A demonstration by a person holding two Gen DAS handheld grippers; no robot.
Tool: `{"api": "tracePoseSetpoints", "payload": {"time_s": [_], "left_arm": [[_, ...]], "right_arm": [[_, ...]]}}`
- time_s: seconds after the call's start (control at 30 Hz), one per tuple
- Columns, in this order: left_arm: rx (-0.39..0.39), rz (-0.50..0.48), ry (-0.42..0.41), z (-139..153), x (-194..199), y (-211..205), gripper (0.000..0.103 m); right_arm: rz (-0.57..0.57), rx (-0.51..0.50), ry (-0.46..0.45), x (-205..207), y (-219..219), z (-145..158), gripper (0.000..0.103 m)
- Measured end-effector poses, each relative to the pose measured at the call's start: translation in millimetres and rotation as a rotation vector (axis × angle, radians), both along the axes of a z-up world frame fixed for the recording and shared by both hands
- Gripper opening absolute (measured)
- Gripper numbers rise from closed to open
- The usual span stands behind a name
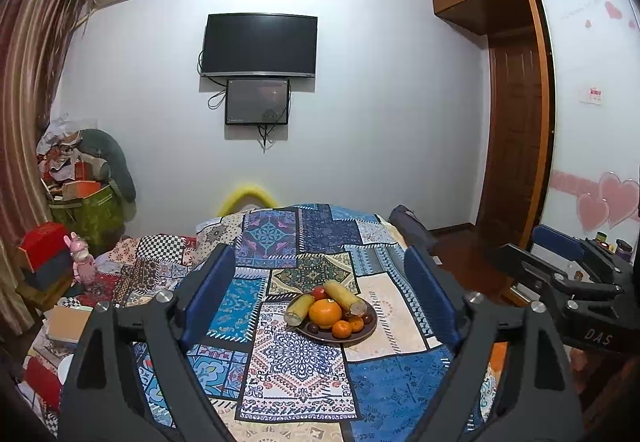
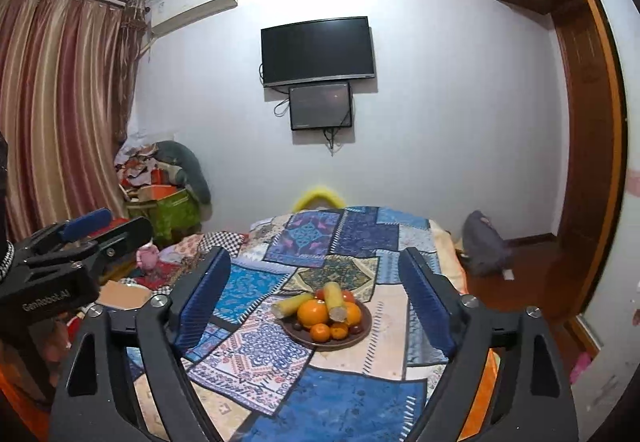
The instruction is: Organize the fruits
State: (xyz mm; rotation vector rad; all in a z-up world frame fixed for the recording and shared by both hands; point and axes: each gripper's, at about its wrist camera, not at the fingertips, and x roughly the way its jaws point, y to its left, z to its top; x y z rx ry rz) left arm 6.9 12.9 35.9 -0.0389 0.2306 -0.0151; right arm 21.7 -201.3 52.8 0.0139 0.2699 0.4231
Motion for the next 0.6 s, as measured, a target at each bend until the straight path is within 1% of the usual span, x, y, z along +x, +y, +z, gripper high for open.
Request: {"api": "tracePoseSetpoints", "payload": {"time_s": [0.03, 0.07, 0.2, 0.27, 0.43, 0.6], "left_arm": [[-0.002, 0.001, -0.002, -0.6, -0.9, 0.4, 0.092], [-0.004, 0.001, -0.007, -1.3, -1.9, 0.6, 0.094], [0.008, 0.005, -0.013, -4.3, -6.5, -1.6, 0.098], [0.014, 0.000, -0.011, -6.4, -7.5, -3.1, 0.099], [0.019, -0.001, -0.020, -8.2, -9.8, -4.4, 0.102], [0.030, -0.004, -0.027, -8.0, -13.0, -6.6, 0.102]], "right_arm": [[-0.002, 0.007, 0.001, -1.4, -1.2, -0.1, 0.087], [-0.005, 0.010, 0.000, -0.6, -1.4, -0.5, 0.091], [-0.030, 0.003, -0.021, -5.6, -2.7, 0.1, 0.101], [-0.038, 0.000, -0.030, -9.9, -3.2, 0.0, 0.103], [-0.043, -0.003, -0.033, -11.8, -2.5, 1.4, 0.103], [-0.043, -0.002, -0.036, -14.5, -4.8, -0.2, 0.103]]}}
